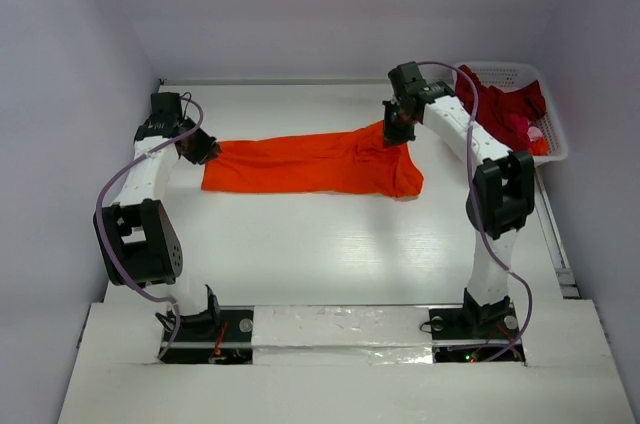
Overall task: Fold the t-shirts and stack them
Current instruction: Fold the other side of the tshirt into a rectangle
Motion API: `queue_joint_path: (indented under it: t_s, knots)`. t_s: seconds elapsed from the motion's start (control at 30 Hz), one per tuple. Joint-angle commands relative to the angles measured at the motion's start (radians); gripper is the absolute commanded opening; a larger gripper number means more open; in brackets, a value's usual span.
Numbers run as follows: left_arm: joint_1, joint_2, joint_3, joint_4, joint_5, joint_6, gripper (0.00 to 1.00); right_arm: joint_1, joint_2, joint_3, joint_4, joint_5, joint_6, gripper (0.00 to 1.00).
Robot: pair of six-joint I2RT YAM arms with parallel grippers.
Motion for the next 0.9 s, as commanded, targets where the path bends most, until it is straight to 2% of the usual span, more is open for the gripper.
queue_joint_path:
  t_s: [0.0, 0.27, 0.6, 0.87]
  knots:
    - [-0.006, -0.003, 0.025, 0.008, 0.006, 0.007, 0.15, 0.005, -0.021, -0.083, 0.084, 0.001, 0.004, 0.00]
    - [-0.006, -0.006, 0.041, -0.007, 0.001, 0.013, 0.15, 0.005, 0.046, -0.106, 0.116, 0.018, 0.021, 0.00]
    - [-0.006, -0.011, 0.044, -0.015, -0.001, 0.019, 0.15, 0.005, 0.151, -0.008, 0.104, 0.017, 0.038, 0.00]
    - [-0.006, -0.011, 0.041, -0.016, -0.001, 0.024, 0.15, -0.041, 0.227, 0.090, 0.075, 0.027, 0.035, 0.00]
